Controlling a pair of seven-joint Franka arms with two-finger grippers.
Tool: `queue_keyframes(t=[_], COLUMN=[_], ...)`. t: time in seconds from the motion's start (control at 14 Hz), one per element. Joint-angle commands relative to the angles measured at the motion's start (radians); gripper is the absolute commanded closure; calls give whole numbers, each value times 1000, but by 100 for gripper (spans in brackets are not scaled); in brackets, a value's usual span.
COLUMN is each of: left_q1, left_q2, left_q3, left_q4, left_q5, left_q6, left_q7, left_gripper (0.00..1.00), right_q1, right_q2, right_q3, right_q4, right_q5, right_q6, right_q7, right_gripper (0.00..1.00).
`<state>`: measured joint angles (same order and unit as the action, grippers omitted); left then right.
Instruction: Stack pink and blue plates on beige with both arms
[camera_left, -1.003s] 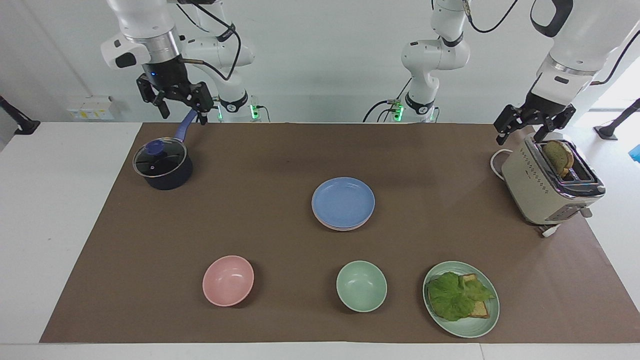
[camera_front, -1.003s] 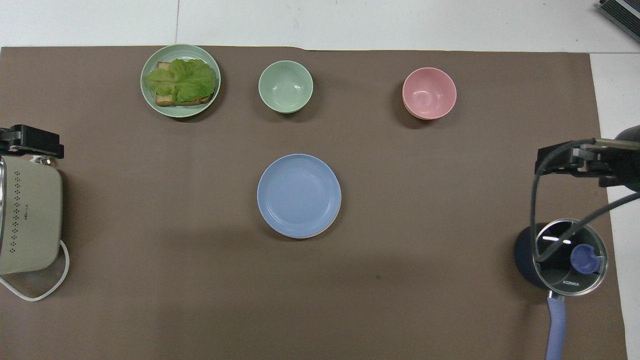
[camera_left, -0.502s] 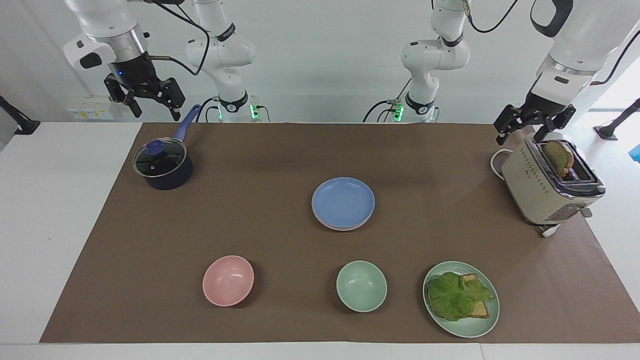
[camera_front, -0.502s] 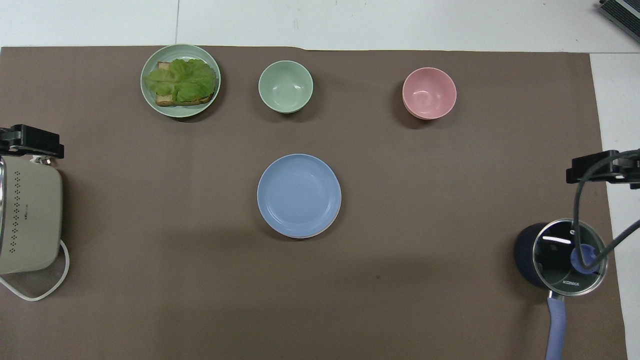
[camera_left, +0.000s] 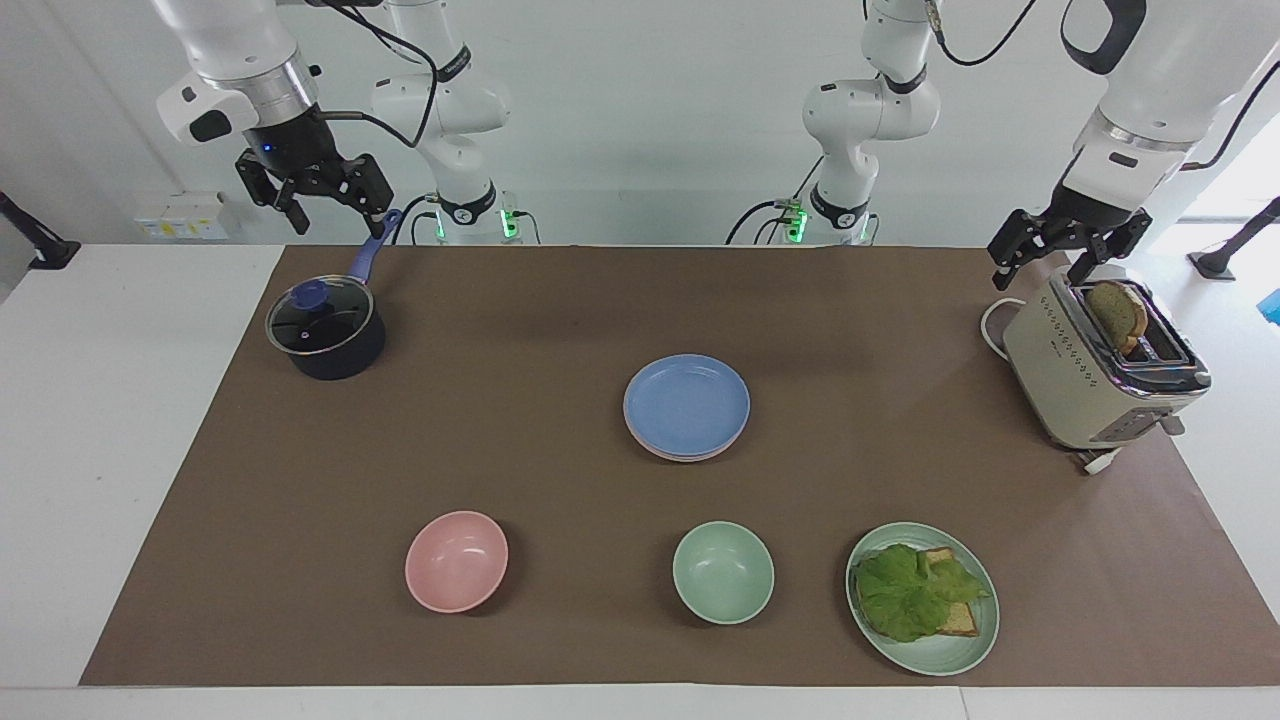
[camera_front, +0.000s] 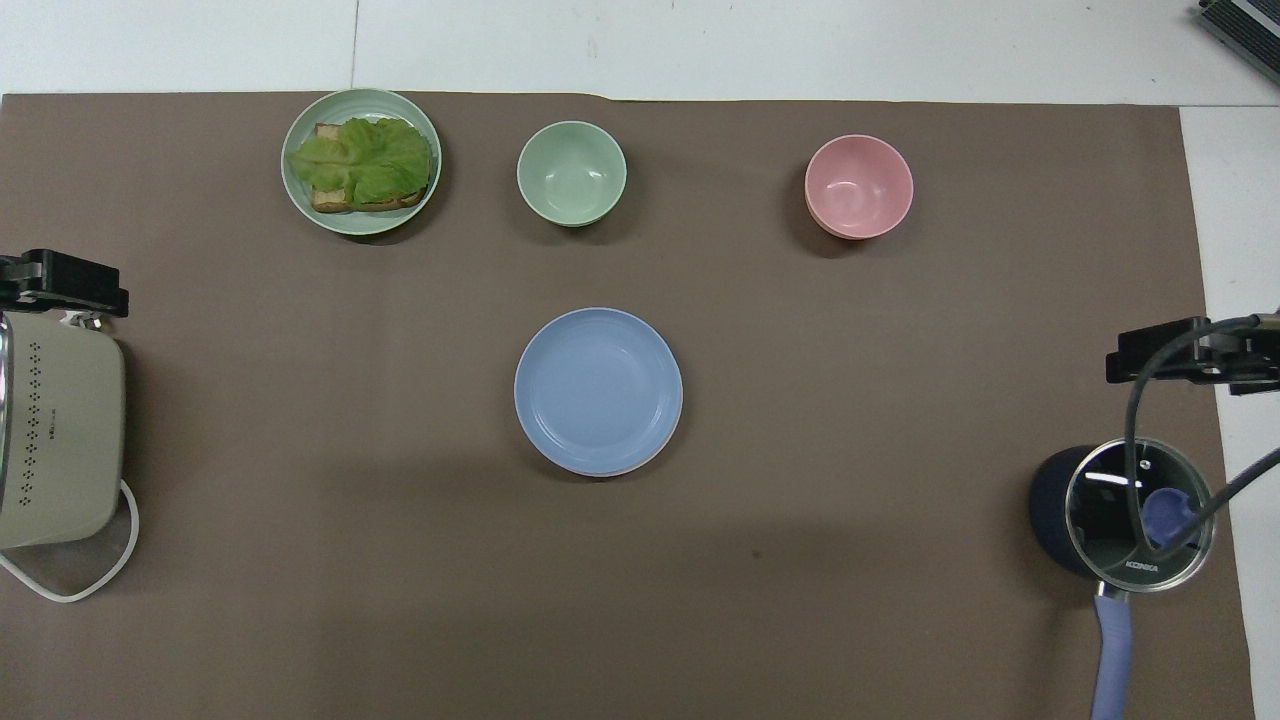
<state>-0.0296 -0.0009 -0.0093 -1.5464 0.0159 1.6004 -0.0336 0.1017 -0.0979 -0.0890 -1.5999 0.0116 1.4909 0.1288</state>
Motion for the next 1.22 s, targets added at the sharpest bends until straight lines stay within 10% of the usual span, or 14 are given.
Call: queue_keyframes(t=[0.0, 1.15], left_q1=[11, 11], left_q2=[-16, -16], left_q3=[-8, -8], left_q4=[-9, -9], left_q5=[12, 12], left_q6=[-13, -13], left_q7=[9, 9], left_gripper=[0, 0], right_q1=[-2, -7], right_q2=[-36, -20], right_q3=[3, 2], right_q4=[-49, -6], right_q5=[-27, -28], right_q6=[11, -29], right_q7=[-24, -75], right_gripper=[0, 0])
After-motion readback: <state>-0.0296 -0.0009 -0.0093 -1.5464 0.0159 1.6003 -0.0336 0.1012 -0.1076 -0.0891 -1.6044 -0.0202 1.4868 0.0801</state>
